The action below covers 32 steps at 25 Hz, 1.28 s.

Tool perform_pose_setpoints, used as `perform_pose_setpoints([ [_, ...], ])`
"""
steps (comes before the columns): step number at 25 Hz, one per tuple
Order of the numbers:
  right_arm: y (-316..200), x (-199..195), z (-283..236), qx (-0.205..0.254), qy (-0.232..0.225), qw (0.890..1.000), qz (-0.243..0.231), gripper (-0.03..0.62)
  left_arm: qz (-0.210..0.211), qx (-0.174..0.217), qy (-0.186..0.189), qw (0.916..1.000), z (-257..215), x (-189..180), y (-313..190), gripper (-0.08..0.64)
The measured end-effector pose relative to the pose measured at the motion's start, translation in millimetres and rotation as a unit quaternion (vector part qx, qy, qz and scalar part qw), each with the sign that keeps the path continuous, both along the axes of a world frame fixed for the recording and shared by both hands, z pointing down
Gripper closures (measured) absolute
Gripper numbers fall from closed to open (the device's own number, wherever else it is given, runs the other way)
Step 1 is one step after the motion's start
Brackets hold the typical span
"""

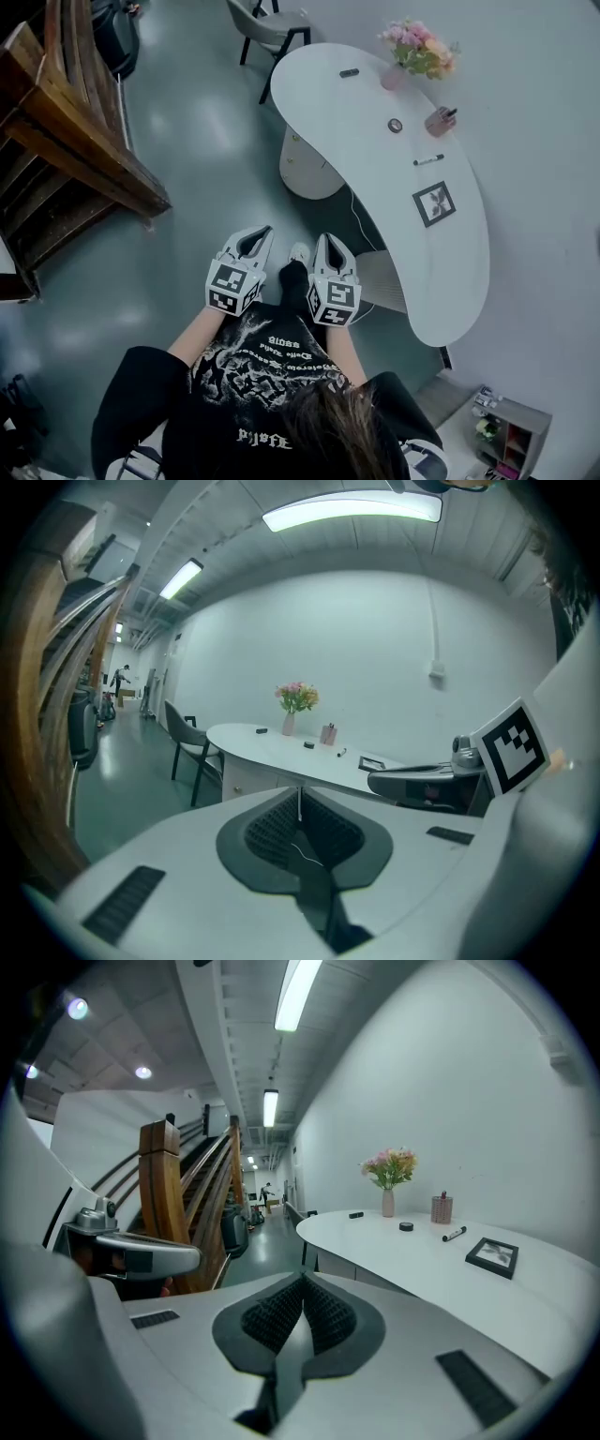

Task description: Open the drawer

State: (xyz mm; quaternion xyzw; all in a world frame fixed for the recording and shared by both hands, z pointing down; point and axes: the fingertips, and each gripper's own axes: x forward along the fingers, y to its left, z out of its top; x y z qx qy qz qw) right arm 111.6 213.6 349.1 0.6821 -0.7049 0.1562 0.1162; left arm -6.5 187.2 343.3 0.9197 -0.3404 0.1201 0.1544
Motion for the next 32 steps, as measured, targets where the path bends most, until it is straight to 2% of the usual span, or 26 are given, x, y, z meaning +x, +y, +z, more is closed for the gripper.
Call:
perform_pose_setpoints([
  [6,-60,26,-4,0.000,-0.002,0.999,-0.034,0.566,-0.025,-0.014,-0.015,0.9995,4,23,-49,0.532],
  [15,-139,90,1,-0.016,-0.004,0.997,-0.079,0.566,-0.039,-0.018,-0.026,0.9987,4,99,-115,0.532],
  [20,-174,115,3,-0.017,-0.009,0.994,-0.105,0.566,-0.060,-0.022,-0.029,0.9975,6,127,-142,0.532],
  [26,-199,128,12,-0.023,-0.011,0.990,-0.139,0.566,-0.095,-0.024,-0.050,0.9940,16,142,-169,0.532],
  [32,-213,124,20,-0.033,-0.017,0.987,-0.156,0.566,-0.105,-0.022,-0.052,0.9928,16,143,-193,0.532],
])
